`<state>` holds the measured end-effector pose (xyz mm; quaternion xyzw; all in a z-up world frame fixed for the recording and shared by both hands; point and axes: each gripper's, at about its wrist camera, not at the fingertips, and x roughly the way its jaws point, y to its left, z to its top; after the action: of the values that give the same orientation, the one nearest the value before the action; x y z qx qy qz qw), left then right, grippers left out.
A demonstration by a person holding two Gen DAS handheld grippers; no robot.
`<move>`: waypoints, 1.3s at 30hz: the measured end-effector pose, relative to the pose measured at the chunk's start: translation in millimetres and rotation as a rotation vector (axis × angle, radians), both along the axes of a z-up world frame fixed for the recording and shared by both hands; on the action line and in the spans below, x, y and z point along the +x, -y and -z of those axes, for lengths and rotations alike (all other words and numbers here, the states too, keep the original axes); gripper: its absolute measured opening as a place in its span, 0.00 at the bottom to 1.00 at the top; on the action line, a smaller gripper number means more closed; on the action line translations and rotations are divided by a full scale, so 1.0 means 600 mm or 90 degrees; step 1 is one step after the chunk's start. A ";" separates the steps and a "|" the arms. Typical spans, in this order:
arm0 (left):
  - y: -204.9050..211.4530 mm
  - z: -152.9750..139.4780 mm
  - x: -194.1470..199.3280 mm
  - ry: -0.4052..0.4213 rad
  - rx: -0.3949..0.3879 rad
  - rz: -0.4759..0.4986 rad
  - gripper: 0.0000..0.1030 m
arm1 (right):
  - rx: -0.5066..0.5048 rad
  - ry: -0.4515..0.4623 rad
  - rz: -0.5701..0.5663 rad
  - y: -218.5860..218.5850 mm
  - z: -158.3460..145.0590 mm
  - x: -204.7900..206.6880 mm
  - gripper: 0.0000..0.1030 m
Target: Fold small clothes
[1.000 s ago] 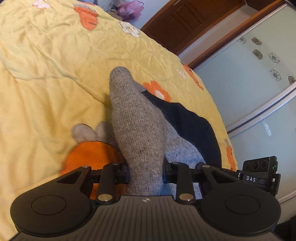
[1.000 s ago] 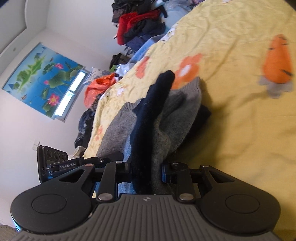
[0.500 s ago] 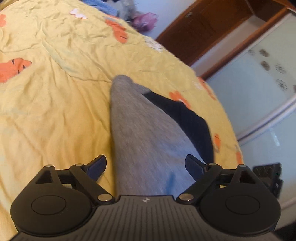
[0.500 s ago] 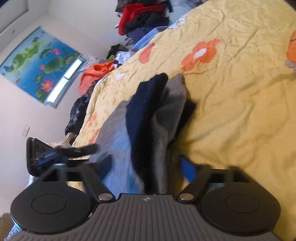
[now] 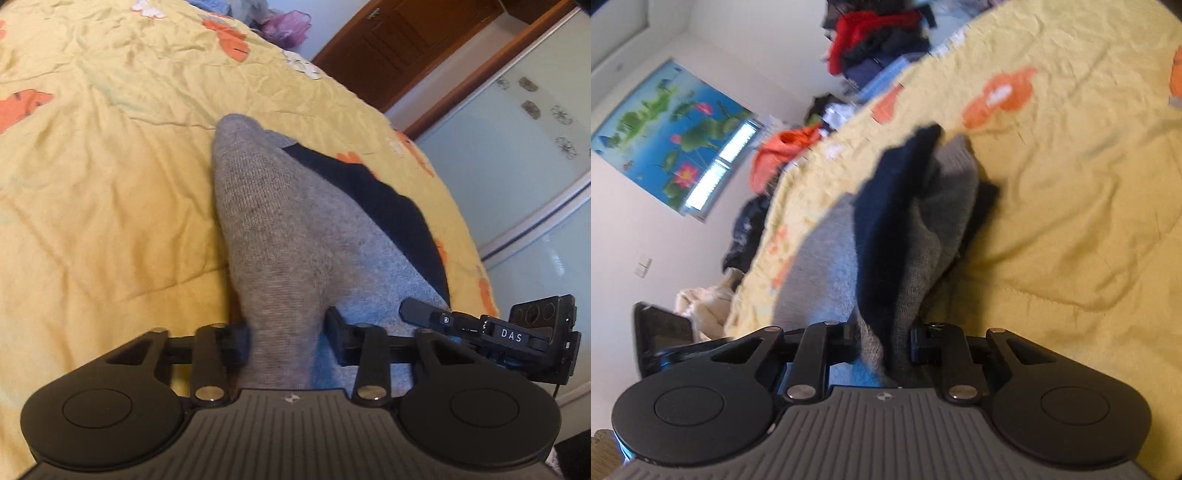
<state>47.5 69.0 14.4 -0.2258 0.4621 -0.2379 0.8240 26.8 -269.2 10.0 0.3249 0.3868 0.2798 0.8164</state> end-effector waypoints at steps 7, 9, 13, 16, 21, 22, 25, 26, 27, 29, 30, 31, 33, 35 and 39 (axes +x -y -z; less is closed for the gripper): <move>0.031 -0.010 -0.019 0.024 0.009 0.038 0.28 | -0.031 0.034 0.006 0.036 -0.037 -0.007 0.22; 0.024 0.007 -0.020 0.006 0.013 0.027 0.32 | -0.062 0.024 0.006 0.036 -0.020 -0.015 0.22; -0.007 0.008 -0.046 -0.007 -0.009 -0.003 0.64 | -0.039 -0.011 0.005 0.041 0.008 -0.033 0.45; -0.006 -0.009 -0.092 0.024 0.020 -0.005 0.93 | -0.031 0.003 -0.014 0.043 0.008 -0.062 0.76; 0.005 0.008 -0.117 0.012 -0.011 0.015 0.92 | -0.032 0.025 -0.020 0.035 0.010 -0.097 0.76; 0.010 0.009 -0.118 0.023 -0.002 0.019 0.84 | -0.036 0.025 -0.019 0.031 0.012 -0.097 0.61; 0.016 0.013 -0.100 -0.020 0.017 0.033 0.19 | -0.037 0.002 -0.009 0.022 0.023 -0.097 0.19; 0.016 0.008 -0.098 -0.011 0.029 0.047 0.18 | -0.030 0.007 -0.002 0.023 0.021 -0.104 0.19; 0.017 0.000 -0.098 -0.003 0.044 0.059 0.17 | -0.006 0.003 0.008 0.029 0.021 -0.112 0.19; 0.010 -0.013 -0.103 0.004 0.051 0.069 0.17 | 0.004 0.013 0.016 0.032 0.013 -0.130 0.19; 0.007 -0.016 -0.105 0.010 0.054 0.076 0.16 | -0.023 0.015 0.022 0.028 0.011 -0.134 0.19; 0.004 -0.014 -0.106 0.011 0.063 0.076 0.16 | -0.040 0.005 0.011 0.023 0.015 -0.133 0.19; -0.005 0.002 -0.103 0.003 0.088 0.067 0.18 | -0.066 -0.004 -0.007 0.017 0.022 -0.129 0.21; -0.012 -0.003 -0.109 0.013 0.100 0.042 0.29 | -0.100 0.014 0.007 0.020 0.000 -0.141 0.50; 0.012 -0.071 -0.164 0.151 0.252 -0.012 1.00 | -0.211 0.118 0.033 0.030 -0.068 -0.164 0.70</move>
<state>-50.9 61.5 57.0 -0.0346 0.3975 -0.1598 0.9029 -71.7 -286.9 50.8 0.1688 0.3424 0.2196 0.8978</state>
